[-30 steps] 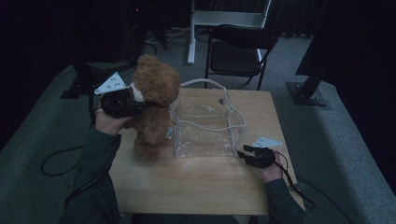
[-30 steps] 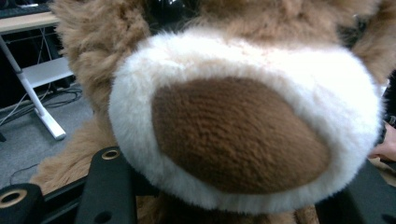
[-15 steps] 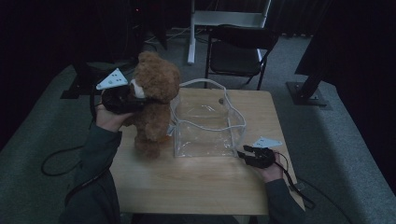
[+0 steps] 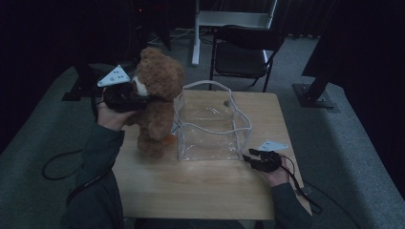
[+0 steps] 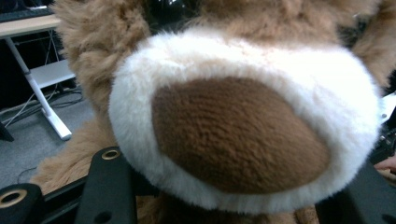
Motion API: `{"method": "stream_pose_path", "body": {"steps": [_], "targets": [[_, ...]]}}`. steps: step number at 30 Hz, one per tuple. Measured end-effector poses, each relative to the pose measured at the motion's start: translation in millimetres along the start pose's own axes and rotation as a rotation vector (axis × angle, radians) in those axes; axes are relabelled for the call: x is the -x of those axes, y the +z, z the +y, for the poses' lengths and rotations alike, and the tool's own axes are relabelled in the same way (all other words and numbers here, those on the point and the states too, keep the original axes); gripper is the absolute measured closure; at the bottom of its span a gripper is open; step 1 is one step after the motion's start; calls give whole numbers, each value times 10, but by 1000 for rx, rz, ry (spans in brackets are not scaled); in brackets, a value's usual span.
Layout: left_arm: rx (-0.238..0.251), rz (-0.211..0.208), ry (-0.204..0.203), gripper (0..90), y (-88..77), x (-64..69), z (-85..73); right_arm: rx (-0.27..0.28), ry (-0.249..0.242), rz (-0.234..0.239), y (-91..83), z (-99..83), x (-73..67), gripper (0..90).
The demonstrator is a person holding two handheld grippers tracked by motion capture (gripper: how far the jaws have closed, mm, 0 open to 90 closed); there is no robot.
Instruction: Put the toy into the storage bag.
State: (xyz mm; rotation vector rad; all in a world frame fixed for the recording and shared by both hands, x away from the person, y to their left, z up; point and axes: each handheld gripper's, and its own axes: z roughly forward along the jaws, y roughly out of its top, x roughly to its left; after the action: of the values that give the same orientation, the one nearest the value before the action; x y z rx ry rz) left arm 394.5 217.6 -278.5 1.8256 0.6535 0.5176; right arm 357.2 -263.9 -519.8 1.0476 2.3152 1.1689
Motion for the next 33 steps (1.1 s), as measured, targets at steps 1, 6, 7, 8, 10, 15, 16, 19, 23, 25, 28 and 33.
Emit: {"method": "stream_pose_path", "body": {"steps": [1,6,7,8,10,15,16,19,23,25,28,33], "targets": [[2,-1,0,439,1,-3,9,0,-1,0,0,0,0,555],[5,-3,1,439,12,-8,38,-1,-2,0,2,-2,-1,555],[5,-5,1,439,14,-10,41,-1,-3,0,2,-2,-1,555],[6,-7,1,439,16,-14,45,-1,-4,0,2,-3,-1,555],[6,-8,1,439,21,-20,56,-1,-4,-1,3,-4,-1,555],[8,-11,0,439,24,-40,78,-1,-5,-2,1,-5,-1,555],[10,-11,-1,439,23,-45,82,-2,-5,-2,1,-5,0,555],[14,-12,-3,439,22,-60,94,-3,-5,-2,2,-7,-1,555],[15,-14,-3,439,29,-70,118,-3,-4,-2,1,-8,0,555],[15,-14,-1,439,32,-69,132,-4,-4,-2,0,-9,0,555],[12,-17,1,439,42,-66,149,-5,-4,-2,0,-11,0,555],[10,-19,4,439,63,-71,175,-5,-3,-4,-1,-11,1,555]]}}
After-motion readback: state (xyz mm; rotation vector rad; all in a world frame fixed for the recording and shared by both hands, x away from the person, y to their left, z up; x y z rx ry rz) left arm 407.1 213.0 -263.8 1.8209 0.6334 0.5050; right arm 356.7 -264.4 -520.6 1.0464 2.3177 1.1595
